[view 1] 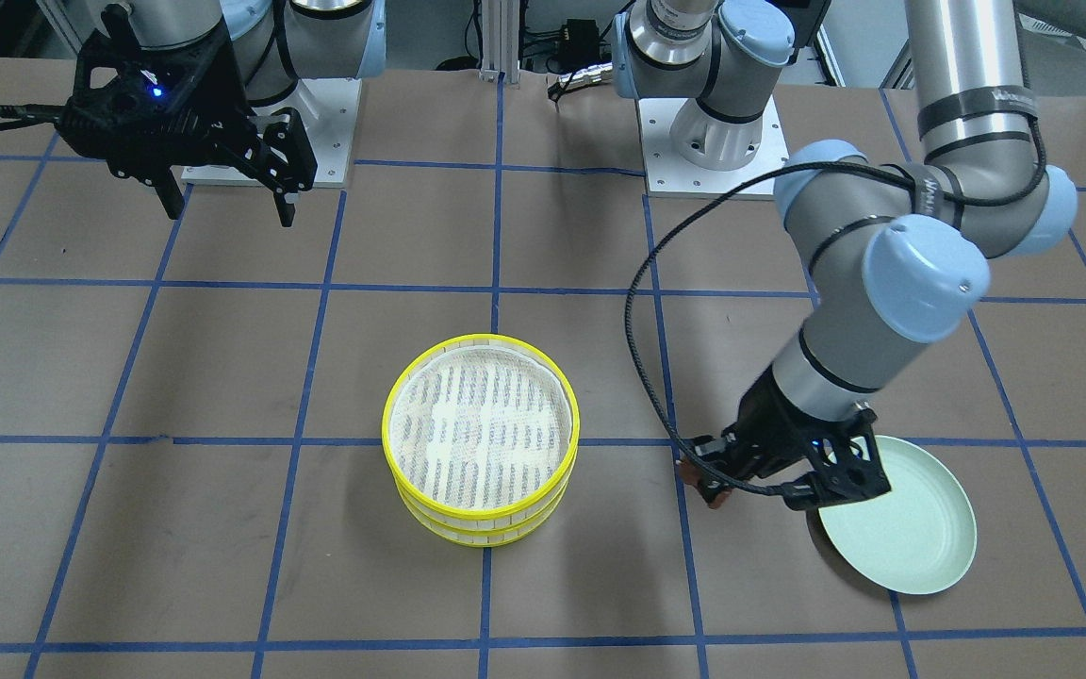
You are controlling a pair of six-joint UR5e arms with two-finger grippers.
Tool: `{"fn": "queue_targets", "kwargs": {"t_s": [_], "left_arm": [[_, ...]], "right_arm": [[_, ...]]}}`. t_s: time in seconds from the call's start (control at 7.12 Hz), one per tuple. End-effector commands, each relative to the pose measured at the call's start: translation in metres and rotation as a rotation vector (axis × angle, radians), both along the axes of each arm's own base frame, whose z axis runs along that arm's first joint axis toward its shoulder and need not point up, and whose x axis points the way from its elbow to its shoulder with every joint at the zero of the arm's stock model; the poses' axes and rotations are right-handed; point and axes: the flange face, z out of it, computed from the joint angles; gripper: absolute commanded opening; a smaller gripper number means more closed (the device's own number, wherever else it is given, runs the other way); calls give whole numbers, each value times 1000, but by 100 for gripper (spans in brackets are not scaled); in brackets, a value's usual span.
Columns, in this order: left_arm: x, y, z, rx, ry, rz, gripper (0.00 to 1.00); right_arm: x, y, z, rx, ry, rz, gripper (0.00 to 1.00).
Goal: Place buns in different layers of steamer
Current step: 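Place the brown bun on the top tier with the left gripper while the right withdraws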
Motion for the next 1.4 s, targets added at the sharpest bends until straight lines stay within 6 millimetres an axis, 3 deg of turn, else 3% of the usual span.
{"fn": "queue_targets", "kwargs": {"t_s": [0.0, 0.14, 0.56, 0.7, 0.84, 0.98, 1.26], "left_arm": [[-76, 26, -4, 27, 26, -47, 0], [-94, 33, -7, 50, 94, -56, 0], [-122, 40, -17, 60, 115, -81, 0], [-123, 41, -17, 63, 118, -75, 25], [-122, 40, -18, 68, 116, -54, 92], [-122, 41, -18, 67, 114, -61, 100], [-122, 43, -16, 72, 108, -67, 100]], "right_arm": [[-1, 0, -4, 10, 6, 36, 100], [-1, 1, -3, 12, 11, 37, 100], [1, 0, -6, 20, 8, 41, 100], [-1, 0, -5, 18, 16, 44, 100], [2, 1, -7, 21, 7, 41, 100], [5, 3, -13, 32, 5, 43, 100], [4, 3, -12, 29, 7, 48, 100]]}}
